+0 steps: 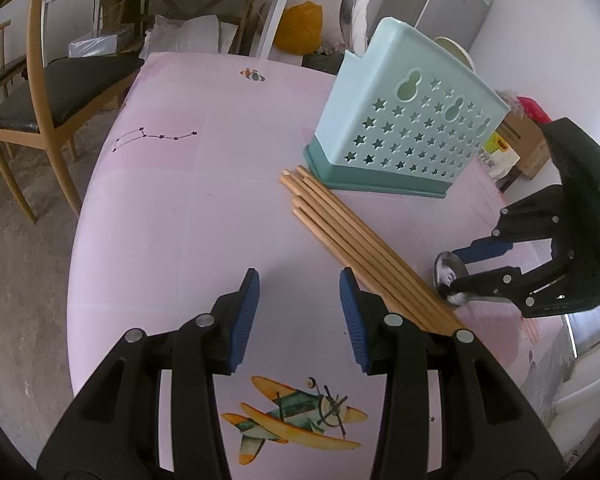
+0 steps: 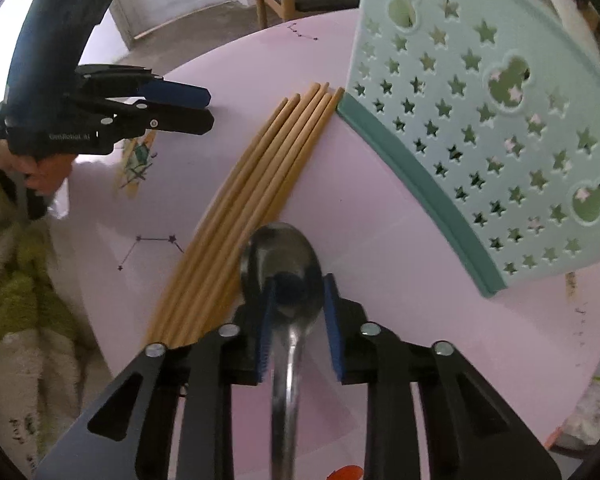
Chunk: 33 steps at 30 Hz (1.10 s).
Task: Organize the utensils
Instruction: 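Lift the spoon into the mint-green holder and open the right gripper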
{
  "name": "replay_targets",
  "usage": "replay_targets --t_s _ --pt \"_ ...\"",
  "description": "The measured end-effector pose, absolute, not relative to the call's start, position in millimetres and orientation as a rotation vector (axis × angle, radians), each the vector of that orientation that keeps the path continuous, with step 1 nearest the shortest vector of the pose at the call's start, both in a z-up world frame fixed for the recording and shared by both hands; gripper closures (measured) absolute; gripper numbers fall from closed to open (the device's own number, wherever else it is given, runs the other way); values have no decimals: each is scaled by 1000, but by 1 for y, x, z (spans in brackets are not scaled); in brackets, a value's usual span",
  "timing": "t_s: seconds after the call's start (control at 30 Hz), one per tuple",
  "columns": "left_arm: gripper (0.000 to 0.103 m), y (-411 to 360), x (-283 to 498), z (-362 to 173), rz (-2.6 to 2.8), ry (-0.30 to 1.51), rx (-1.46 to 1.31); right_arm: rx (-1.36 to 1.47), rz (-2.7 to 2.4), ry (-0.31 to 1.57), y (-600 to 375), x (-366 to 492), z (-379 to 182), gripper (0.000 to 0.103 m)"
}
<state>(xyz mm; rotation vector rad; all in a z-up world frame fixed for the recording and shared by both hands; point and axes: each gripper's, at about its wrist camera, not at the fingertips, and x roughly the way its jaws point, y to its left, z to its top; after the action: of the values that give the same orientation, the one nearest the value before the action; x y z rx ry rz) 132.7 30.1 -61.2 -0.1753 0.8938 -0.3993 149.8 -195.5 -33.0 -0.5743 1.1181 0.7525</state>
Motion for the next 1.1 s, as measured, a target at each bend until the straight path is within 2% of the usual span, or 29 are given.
replay_targets --t_s 0.33,0.6,0.8,0.97,1.1 --pt "65 39 132 -61 -389 879 -208 -731 573 927 -167 92 -23 100" --pt "63 43 128 -64 -382 846 -225 -729 376 784 -174 74 -6 102" --pt "63 45 125 -66 -375 825 -240 -582 175 622 -194 85 50 102" --pt "62 47 124 -67 -367 817 -254 -438 32 363 -215 96 123 102" --pt "62 47 124 -68 -355 811 -259 -311 -12 198 -226 118 158 102"
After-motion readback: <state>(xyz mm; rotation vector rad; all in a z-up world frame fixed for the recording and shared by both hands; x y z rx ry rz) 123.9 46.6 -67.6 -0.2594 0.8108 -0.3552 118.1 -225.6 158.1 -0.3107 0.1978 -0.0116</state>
